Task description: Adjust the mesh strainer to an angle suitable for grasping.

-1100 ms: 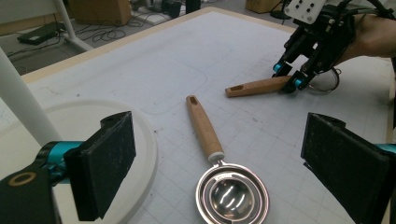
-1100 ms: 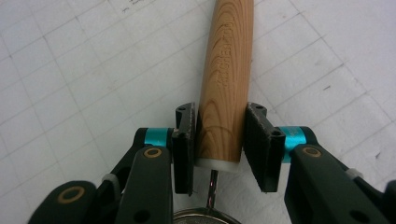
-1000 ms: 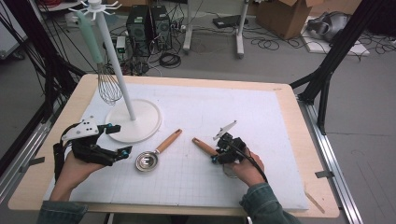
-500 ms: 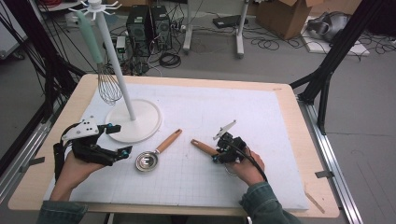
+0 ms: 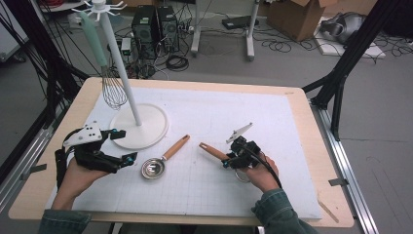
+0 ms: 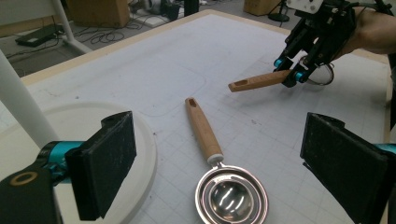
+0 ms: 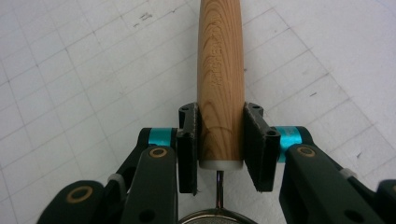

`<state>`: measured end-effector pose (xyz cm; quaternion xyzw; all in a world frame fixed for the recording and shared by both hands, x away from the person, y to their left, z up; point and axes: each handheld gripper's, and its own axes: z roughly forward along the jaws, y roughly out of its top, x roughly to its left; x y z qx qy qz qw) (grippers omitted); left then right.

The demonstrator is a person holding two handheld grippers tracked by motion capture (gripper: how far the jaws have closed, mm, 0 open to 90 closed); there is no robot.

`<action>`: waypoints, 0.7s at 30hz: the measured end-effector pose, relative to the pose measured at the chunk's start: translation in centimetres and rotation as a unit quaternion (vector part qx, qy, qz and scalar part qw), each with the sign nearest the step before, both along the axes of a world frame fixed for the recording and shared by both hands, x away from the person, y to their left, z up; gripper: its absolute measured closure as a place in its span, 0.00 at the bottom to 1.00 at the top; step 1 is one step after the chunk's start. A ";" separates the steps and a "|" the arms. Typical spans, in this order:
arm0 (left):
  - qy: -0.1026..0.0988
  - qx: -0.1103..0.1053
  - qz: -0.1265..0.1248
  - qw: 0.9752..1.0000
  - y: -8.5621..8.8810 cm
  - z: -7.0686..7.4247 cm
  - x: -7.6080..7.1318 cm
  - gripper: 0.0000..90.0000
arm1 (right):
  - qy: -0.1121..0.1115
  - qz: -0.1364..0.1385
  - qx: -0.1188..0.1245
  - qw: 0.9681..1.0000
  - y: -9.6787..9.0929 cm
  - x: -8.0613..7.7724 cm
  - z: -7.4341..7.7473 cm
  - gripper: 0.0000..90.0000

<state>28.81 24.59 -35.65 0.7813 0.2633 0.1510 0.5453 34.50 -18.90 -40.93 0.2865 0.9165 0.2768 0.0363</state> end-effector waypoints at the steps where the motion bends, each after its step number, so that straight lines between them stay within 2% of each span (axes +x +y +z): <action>1: 0.000 -0.001 0.000 1.000 0.0 0.0 0.0 0.12 | 0.001 -0.001 0.002 1.000 0.0 0.0 0.0 0.77; 21: 0.005 -0.003 -0.004 1.000 0.1 -0.2 0.2 0.13 | 0.000 0.003 0.051 0.999 -0.9 -0.1 0.8 0.77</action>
